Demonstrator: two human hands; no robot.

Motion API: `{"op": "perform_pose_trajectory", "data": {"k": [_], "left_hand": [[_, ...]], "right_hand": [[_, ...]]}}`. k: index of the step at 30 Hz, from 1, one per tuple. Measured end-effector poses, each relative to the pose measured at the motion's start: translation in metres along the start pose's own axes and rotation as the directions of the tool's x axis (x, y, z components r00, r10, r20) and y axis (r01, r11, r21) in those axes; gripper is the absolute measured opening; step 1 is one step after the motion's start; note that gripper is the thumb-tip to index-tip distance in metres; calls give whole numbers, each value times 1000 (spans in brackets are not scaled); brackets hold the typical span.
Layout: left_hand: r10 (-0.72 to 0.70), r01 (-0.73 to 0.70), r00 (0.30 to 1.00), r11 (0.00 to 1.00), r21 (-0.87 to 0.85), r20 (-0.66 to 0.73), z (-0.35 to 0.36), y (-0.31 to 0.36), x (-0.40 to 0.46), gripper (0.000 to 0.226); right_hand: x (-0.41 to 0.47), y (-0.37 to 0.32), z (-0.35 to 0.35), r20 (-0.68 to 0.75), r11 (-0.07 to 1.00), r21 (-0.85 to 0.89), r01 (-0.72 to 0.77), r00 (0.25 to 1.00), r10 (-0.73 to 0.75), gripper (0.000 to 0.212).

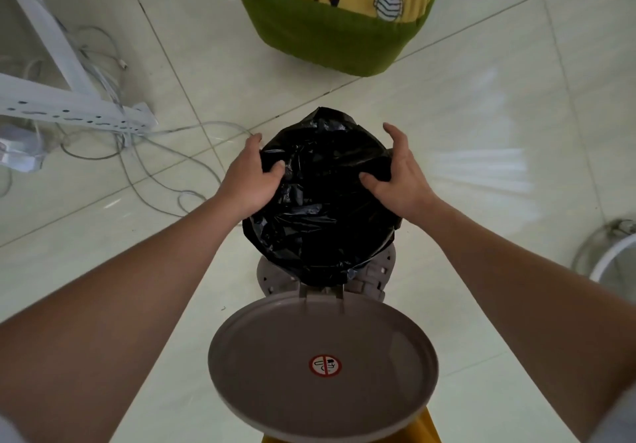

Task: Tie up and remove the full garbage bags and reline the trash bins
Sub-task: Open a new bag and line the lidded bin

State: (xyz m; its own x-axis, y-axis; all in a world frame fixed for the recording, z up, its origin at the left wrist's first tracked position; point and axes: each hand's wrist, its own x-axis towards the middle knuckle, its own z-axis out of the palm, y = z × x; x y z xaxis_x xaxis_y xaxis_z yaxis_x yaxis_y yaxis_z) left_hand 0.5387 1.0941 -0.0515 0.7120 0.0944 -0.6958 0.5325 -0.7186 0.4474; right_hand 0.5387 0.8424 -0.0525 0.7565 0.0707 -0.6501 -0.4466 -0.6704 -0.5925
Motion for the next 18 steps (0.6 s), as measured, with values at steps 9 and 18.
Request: {"op": "perform_pose_trajectory", "data": {"k": [9,18], "left_hand": [[-250,249,968,947,-201,18,20,-11,-54,35],[-276,258,961,890,-377,7,26,-25,-55,59]], "right_hand": [[-63,15,31,-70,971,229,-71,994,89,102],[-64,27,39,-89,955,291,-63,992,93,100]]}}
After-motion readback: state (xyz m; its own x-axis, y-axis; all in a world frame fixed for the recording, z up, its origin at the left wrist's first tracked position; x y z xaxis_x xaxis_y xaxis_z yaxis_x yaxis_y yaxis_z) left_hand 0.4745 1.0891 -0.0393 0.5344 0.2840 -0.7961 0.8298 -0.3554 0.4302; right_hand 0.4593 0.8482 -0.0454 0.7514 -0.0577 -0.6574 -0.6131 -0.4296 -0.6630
